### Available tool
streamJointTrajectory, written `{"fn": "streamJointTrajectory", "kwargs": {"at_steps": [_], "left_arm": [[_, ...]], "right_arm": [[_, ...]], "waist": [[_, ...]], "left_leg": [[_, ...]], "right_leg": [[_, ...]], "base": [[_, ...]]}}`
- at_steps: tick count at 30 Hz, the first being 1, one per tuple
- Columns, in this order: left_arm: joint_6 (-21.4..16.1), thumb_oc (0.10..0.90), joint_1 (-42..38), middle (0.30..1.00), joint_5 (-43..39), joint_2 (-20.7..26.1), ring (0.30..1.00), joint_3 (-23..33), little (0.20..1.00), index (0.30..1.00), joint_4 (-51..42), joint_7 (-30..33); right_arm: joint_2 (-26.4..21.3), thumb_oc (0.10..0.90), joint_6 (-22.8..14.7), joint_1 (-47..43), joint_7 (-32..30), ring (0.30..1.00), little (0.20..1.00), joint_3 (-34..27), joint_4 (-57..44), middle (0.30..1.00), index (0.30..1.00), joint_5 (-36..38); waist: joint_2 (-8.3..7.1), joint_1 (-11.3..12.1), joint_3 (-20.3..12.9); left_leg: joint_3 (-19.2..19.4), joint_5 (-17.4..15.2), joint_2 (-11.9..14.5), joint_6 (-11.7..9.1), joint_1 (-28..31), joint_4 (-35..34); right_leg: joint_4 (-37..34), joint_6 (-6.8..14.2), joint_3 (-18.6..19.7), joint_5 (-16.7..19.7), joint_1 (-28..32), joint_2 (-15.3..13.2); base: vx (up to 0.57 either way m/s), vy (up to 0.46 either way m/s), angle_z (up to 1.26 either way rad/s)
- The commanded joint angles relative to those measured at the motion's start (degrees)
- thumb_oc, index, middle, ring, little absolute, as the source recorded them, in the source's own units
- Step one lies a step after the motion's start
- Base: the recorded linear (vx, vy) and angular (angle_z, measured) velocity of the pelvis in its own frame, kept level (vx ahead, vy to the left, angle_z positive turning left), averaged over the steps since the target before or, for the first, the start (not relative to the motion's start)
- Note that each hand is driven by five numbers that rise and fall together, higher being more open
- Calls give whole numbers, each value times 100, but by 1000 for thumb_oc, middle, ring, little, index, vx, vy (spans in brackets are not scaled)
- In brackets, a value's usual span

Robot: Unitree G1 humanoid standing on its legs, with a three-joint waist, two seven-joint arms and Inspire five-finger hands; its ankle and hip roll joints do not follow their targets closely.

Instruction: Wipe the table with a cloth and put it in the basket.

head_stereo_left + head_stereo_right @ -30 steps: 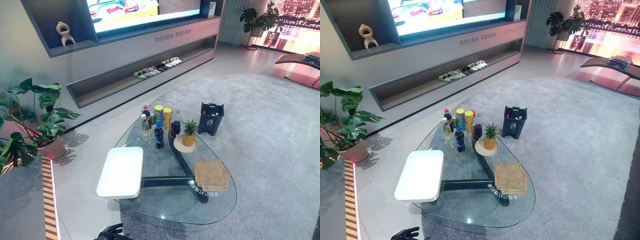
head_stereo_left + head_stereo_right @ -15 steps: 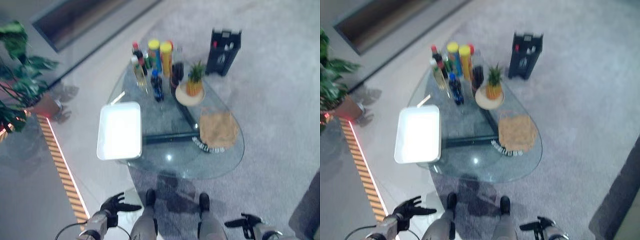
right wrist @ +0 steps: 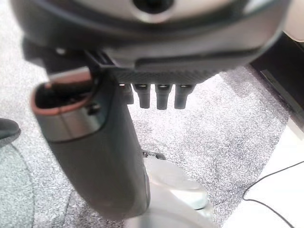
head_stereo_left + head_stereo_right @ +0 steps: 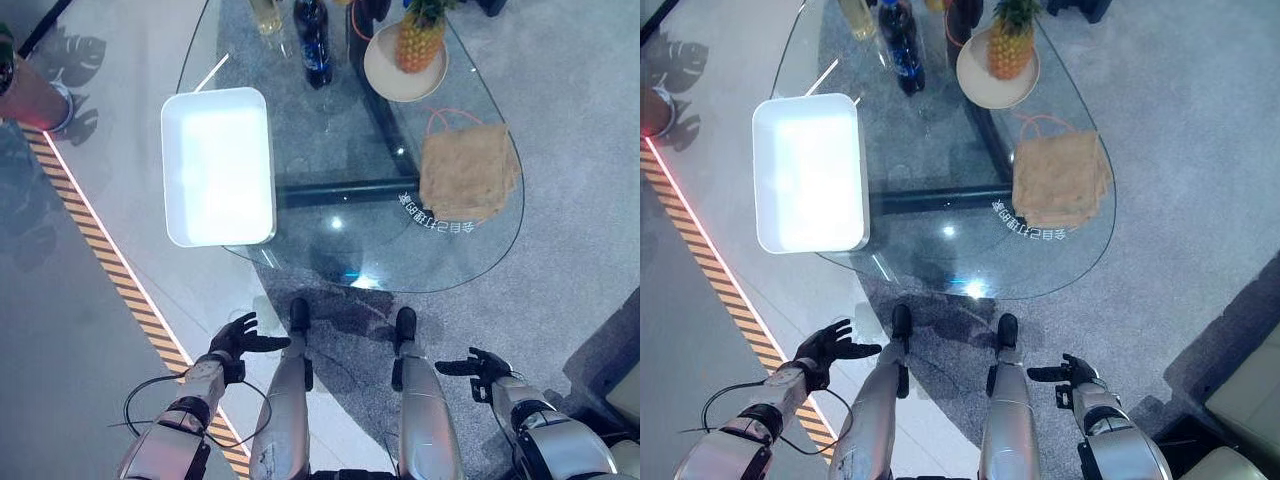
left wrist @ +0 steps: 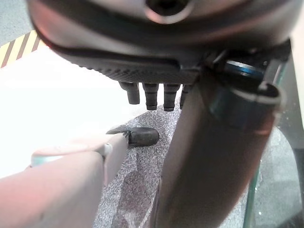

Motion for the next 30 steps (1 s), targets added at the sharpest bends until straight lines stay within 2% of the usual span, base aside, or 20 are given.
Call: {"fn": "streamJointTrajectory", "kwargs": {"at_steps": [1,11,20,30], "left_arm": [[-136,800,44,900,-313,306,900,175,900,900,34,122],[-119,800,19,900,-933,350,900,346,900,900,11,0],[-184,800,8,900,-1170,250,900,433,900,900,7,-37],[-210,800,57,900,-1762,313,900,531,900,900,-32,-118]], "right_arm": [[-285,800,-3,123,-270,900,900,151,-116,900,900,256],[-342,800,-110,-34,-326,900,900,65,-148,900,900,293],[-353,800,-347,-126,-451,900,900,16,-179,900,900,338],[-658,800,-954,-293,-976,900,900,-193,-400,900,900,472]], "waist": [[-143,-83,7],[-127,-31,33],[-120,-24,80],[-130,0,81]], "left_leg": [[109,-530,-542,355,-707,1042],[101,-759,-439,369,-1258,1664],[67,-755,-438,378,-1467,1721],[70,-765,-440,363,-1551,1731]], "right_leg": [[566,-390,-235,-23,-682,499],[1292,-508,-327,-337,-1233,556],[1361,-529,-332,-337,-1447,561],[1352,-546,-385,-333,-1513,557]], "base": [[-34,-36,-4],[-16,-35,-1],[0,-7,0],[4,-9,0]]}}
